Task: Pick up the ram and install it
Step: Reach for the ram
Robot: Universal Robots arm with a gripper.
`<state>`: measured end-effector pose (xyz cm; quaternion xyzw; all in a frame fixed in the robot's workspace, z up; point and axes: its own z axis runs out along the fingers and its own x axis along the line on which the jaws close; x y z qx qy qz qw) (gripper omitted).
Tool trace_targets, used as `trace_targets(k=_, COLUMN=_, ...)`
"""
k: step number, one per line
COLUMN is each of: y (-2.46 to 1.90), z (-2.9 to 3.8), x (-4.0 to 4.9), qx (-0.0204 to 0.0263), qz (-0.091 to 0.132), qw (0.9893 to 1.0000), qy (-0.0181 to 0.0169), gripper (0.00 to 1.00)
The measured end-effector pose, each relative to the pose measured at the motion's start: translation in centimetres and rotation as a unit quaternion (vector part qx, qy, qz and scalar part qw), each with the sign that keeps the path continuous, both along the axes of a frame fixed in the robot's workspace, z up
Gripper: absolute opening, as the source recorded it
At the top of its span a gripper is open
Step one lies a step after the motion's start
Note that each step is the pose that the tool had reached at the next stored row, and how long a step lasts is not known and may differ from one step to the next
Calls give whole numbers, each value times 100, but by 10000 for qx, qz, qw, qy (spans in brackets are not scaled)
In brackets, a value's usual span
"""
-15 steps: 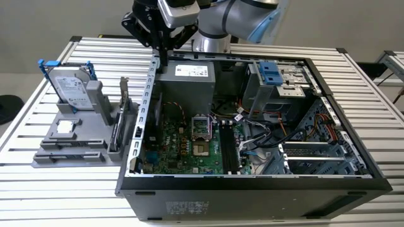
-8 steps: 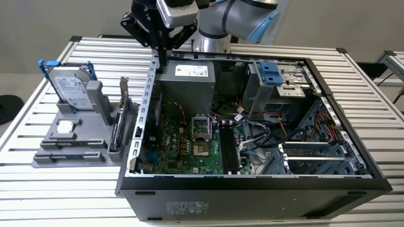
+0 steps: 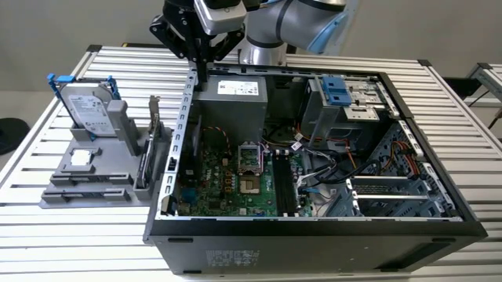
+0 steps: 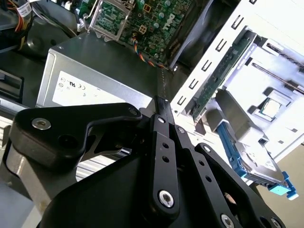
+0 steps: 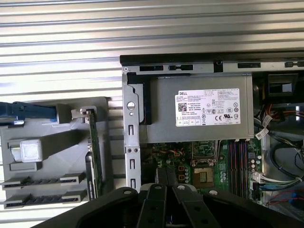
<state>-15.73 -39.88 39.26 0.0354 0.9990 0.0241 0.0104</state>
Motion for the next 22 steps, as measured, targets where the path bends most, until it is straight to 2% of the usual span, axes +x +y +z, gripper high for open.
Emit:
trace_targets(k=6, y=0, z=0, x=-1, qx=0, qz=0, qw=10000, qy=0, gripper=0)
trace_targets(k=12, y=0, z=1, x=-45, qx=-1, qz=0, qw=10000, qy=-4, gripper=0)
trace_targets(k=22, y=0, z=0, x=-238, qx=0, qz=44, qw=10000, qy=-4, gripper=0)
